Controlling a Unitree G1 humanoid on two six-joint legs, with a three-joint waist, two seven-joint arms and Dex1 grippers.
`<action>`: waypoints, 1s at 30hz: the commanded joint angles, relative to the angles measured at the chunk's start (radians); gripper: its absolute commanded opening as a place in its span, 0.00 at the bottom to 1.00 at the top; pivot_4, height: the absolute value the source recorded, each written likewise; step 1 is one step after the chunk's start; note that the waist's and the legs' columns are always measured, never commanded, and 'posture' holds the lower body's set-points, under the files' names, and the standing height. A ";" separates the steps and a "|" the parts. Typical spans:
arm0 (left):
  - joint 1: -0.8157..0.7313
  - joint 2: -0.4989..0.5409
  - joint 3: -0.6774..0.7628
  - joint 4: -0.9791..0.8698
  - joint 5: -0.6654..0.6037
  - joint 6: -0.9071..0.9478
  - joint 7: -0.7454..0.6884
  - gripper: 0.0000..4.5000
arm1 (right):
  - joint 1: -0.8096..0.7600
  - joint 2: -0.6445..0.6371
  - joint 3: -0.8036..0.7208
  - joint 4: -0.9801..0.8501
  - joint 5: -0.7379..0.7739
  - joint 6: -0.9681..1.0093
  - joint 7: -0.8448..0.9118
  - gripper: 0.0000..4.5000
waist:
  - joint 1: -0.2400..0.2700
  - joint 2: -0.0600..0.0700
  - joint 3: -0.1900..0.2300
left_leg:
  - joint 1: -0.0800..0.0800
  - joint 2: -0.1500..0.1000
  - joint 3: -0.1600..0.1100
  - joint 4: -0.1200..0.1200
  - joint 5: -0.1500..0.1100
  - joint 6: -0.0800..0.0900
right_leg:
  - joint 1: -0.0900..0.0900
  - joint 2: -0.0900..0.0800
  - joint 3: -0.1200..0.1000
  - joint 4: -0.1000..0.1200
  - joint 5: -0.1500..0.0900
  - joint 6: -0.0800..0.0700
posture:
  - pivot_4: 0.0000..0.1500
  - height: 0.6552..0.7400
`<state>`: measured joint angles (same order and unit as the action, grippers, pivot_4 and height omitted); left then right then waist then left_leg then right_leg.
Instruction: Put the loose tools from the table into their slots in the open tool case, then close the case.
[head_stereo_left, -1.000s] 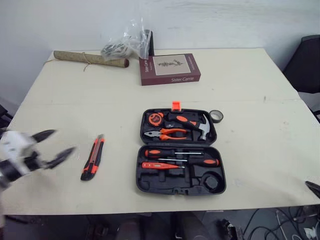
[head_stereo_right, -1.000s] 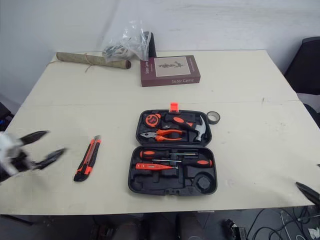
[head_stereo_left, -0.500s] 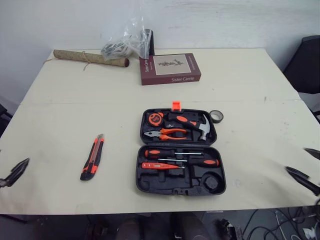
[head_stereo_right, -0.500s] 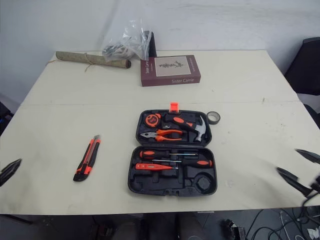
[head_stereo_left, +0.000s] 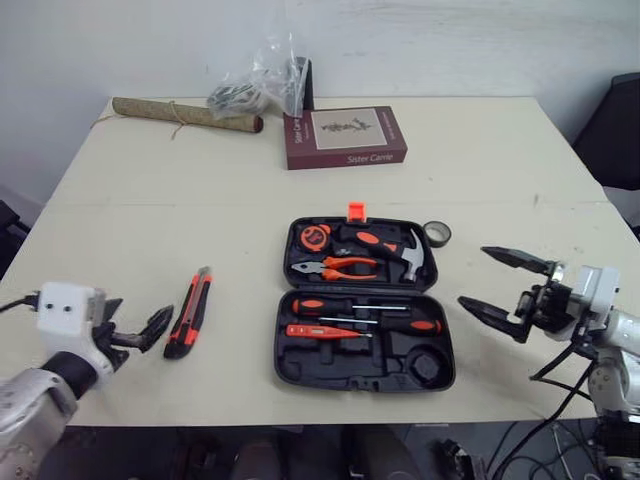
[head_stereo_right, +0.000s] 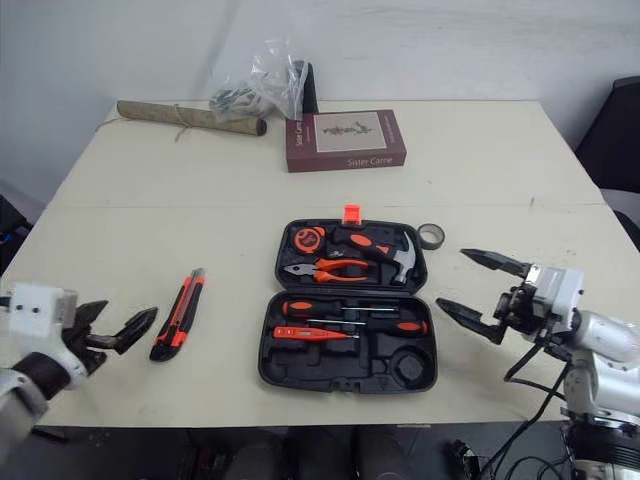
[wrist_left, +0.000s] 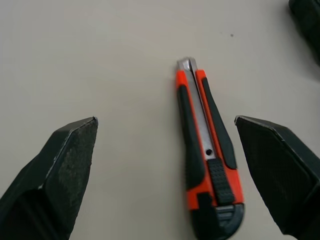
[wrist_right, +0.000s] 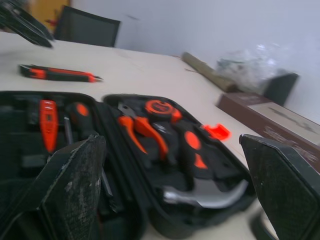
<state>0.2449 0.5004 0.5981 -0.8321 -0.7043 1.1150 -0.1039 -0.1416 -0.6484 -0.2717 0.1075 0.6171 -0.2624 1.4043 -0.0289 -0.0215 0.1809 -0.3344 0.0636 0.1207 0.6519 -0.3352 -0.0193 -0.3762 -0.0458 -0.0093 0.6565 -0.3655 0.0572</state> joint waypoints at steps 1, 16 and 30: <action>-0.024 -0.067 -0.077 -0.078 0.027 0.087 0.127 0.99 | -0.008 0.006 0.007 -0.056 0.049 0.003 0.052 1.00 | 0.002 0.000 0.000 | 0.000 0.000 0.000 0.000 0.000 0.000 | 0.000 0.000 0.000 0.000 0.000 0.000 | 1.00 1.00; -0.142 -0.082 -0.217 -0.012 0.189 0.278 0.201 0.99 | 0.011 0.014 0.023 -0.071 0.049 0.003 0.084 1.00 | 0.001 0.000 0.000 | 0.000 0.000 0.000 0.002 0.001 -0.001 | 0.000 0.001 0.001 0.000 0.000 0.000 | 1.00 1.00; -0.181 0.002 -0.278 0.133 0.244 0.215 0.080 0.36 | 0.125 0.049 0.017 -0.138 0.087 -0.013 0.143 1.00 | 0.003 0.012 -0.007 | 0.002 0.000 -0.001 -0.001 0.002 -0.002 | 0.002 0.001 0.001 0.001 0.000 0.000 | 1.00 1.00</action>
<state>0.0505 0.4845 0.3230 -0.7510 -0.5063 1.3648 -0.0118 -0.0214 -0.5956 -0.2374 -0.0046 0.6915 -0.2561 1.5215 -0.0262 -0.0099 0.1738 -0.3320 0.0634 0.1196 0.6511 -0.3326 -0.0212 -0.3743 -0.0446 -0.0087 0.6572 -0.3657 0.0567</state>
